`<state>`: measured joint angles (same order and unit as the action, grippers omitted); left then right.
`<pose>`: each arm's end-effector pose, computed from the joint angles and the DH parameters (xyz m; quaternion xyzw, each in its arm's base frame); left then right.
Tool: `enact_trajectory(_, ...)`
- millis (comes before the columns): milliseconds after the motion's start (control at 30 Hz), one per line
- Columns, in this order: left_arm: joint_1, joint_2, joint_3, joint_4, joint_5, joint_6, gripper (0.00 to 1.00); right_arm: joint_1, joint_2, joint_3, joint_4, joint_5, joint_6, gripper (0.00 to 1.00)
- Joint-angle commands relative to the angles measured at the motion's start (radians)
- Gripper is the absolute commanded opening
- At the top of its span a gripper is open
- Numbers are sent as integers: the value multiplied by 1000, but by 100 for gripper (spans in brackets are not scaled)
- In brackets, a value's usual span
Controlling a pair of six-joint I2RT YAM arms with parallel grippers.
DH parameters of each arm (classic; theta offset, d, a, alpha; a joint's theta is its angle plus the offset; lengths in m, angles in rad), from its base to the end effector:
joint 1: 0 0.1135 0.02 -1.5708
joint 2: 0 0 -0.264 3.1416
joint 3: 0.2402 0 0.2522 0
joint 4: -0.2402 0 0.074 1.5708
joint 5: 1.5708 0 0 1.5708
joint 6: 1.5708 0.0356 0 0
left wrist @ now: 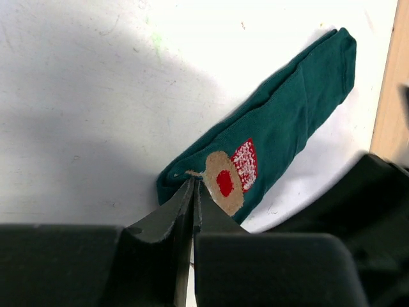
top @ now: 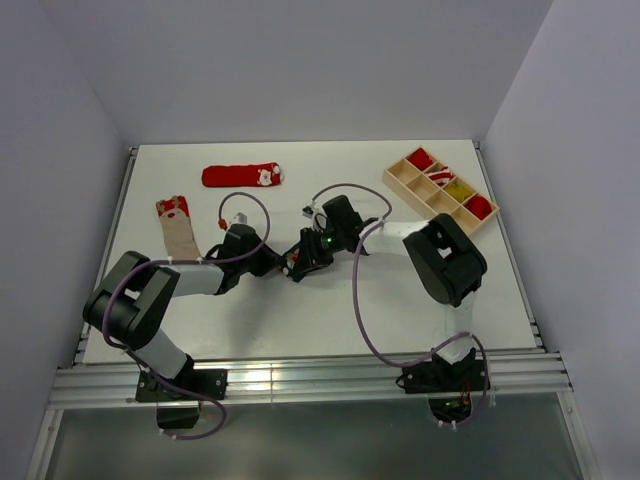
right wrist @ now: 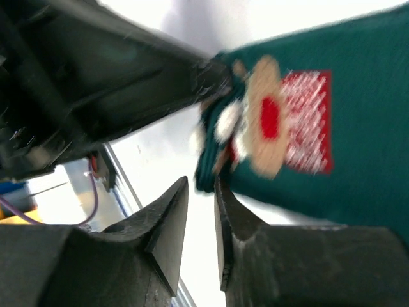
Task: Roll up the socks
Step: Roll the sock at the center of the board.
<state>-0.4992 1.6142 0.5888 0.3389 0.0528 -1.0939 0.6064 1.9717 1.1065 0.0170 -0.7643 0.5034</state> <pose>0.2577 -0.1427 0.1295 -0.2539 0.8672 -0.3225 0.2820 0.3093 0.2445 0.1342 -0.1763 0.8600 0.4693 0.0950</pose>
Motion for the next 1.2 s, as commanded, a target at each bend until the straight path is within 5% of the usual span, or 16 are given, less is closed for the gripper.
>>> enact_trajectory(0, -10, 42, -7, -127, -48, 25, 10, 21, -128, -37, -54, 129, -86, 32)
enact_trajectory(200, -21, 39, 5, -136, -77, 32, 9, 72, -243, -94, -20, 250, -112, 27)
enact_trajectory(567, -33, 36, 14, -150, -84, 39, 9, 108, -113, -82, 202, 111, 10, 18)
enact_trajectory(1167, -35, 33, 19, -166, -100, 51, 9, -23, -25, -246, 423, 63, 142, 17)
